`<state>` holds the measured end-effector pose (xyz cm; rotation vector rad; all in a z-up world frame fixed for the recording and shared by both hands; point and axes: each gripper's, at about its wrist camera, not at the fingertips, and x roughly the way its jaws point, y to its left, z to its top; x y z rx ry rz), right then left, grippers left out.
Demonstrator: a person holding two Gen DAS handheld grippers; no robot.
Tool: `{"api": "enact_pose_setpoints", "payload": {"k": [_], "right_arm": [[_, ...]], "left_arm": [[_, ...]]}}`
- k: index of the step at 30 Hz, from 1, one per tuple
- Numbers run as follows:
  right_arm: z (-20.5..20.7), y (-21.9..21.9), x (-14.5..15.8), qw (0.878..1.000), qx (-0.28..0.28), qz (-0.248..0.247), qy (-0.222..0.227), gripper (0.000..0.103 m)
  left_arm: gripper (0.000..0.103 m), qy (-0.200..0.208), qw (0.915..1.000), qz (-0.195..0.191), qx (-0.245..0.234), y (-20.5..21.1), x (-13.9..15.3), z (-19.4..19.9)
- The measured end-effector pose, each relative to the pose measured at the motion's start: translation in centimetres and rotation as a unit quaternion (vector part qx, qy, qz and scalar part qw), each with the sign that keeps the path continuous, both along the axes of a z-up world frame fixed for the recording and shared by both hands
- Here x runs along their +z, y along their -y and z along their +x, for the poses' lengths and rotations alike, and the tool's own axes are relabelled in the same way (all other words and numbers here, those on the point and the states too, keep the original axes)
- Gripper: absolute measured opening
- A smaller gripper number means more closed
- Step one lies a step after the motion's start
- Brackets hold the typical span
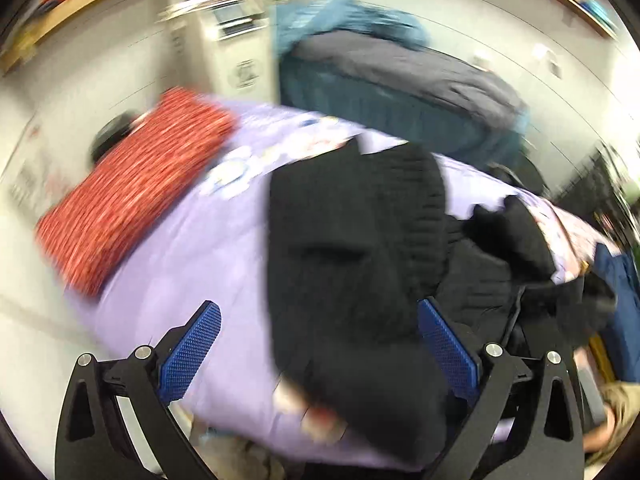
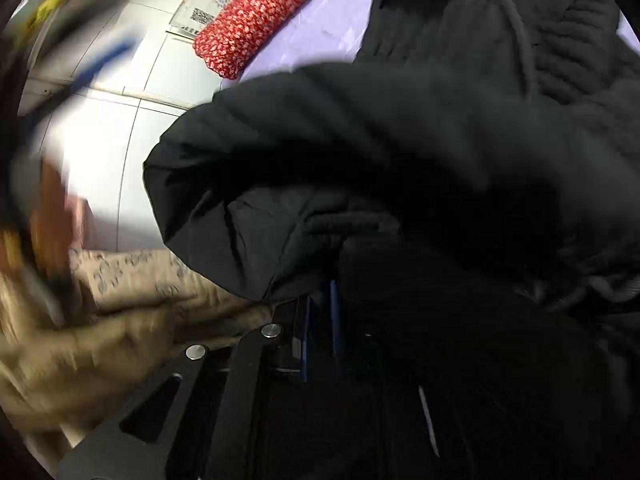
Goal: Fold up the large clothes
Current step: 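Lift the black jacket with both grippers and shake it out in the air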
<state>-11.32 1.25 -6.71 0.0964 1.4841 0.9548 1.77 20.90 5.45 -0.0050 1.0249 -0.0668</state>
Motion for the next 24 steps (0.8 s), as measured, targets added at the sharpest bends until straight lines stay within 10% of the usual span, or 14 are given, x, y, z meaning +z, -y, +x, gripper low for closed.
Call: {"api": "enact_pose_setpoints", "payload": {"k": [2,4,9,13,19,24], "right_arm": [[-0.9,1.5,3.3,0.995,-0.013,-0.038,0.09,0.032],[-2.0,4.2,6.7,0.983,-0.06,-0.051,0.163,0.072],[-4.0,12.8,8.9,0.95,-0.234,-0.085,0.191,0.078],[-6.4,19.2,7.1,0.892,-0.424,-0.107,0.114,0.077],[-12.7,23.5,4.7,0.753,-0.646,-0.125,0.014,0.078],[-14.0,22.8,-3.6,0.717,-0.68,0.011,-0.151,0.078]], "left_arm": [[0.097,-0.003,0.9971,0.006,-0.076,4.2,0.0,3.3],[0.097,-0.004,0.9889,0.013,-0.148,8.5,-0.3,5.6],[0.097,-0.004,0.9365,0.083,-0.341,20.9,-4.7,9.7],[0.097,-0.018,0.901,0.109,-0.42,28.3,-9.1,12.5],[0.098,-0.038,0.8457,0.187,-0.498,36.4,-17.6,14.0],[0.072,-0.088,0.8567,0.129,-0.492,36.4,-19.9,14.2]]}}
